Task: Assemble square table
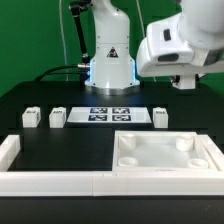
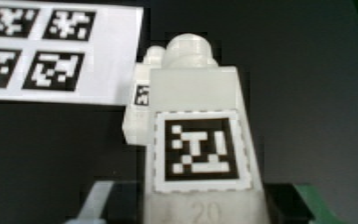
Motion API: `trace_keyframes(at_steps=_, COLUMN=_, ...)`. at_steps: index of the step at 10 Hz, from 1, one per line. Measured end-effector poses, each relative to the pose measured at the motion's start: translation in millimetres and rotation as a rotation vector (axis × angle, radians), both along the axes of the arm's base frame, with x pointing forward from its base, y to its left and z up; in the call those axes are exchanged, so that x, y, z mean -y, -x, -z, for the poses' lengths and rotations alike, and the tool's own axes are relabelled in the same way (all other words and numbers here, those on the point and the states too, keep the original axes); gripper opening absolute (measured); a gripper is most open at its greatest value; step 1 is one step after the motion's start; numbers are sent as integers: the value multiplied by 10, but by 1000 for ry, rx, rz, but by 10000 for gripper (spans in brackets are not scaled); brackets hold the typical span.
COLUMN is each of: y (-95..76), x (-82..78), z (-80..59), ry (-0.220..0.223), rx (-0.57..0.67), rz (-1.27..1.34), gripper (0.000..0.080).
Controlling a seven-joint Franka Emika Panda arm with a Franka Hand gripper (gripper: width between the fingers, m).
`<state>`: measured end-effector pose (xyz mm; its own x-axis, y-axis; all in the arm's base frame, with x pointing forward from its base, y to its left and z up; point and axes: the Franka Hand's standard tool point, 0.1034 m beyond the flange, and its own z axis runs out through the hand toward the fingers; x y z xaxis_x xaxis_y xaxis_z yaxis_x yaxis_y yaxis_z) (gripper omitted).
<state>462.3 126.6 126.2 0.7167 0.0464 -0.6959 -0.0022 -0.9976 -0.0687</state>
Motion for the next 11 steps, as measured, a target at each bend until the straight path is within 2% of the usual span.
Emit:
trace_keyframes(at_steps=1, y=-90, x=-6, z=34, ry=-11, rx=79, rz=3, gripper=291)
trace_keyframes(at_steps=2, y=-316, x=32, z=54, ry=-45, rx=169, rz=-11, gripper=291)
trace_keyframes(at_steps=4, y=-801, x=163, z=-236, ry=-69, rx=282, rz=-11, gripper=291)
trace_keyframes(at_steps=5, y=-1091, x=246, z=-364, ry=-77, rx=375, rz=-7, gripper=291)
trace_keyframes(at_steps=6, y=-1266, x=271, z=-445, ry=-68, rx=470, rz=-59, gripper=291)
trace_keyframes(at_steps=7, y=-1316, x=227, z=-436, ry=-72, rx=562, rz=-48, gripper=291)
trace_keyframes(at_steps=10, y=-1348, x=260, z=-419, ry=-65, rx=773, rz=-33, gripper=291)
trace_keyframes(at_steps=11, y=-1436, x=270, z=-389, ry=-64, rx=881, rz=-28, gripper=291)
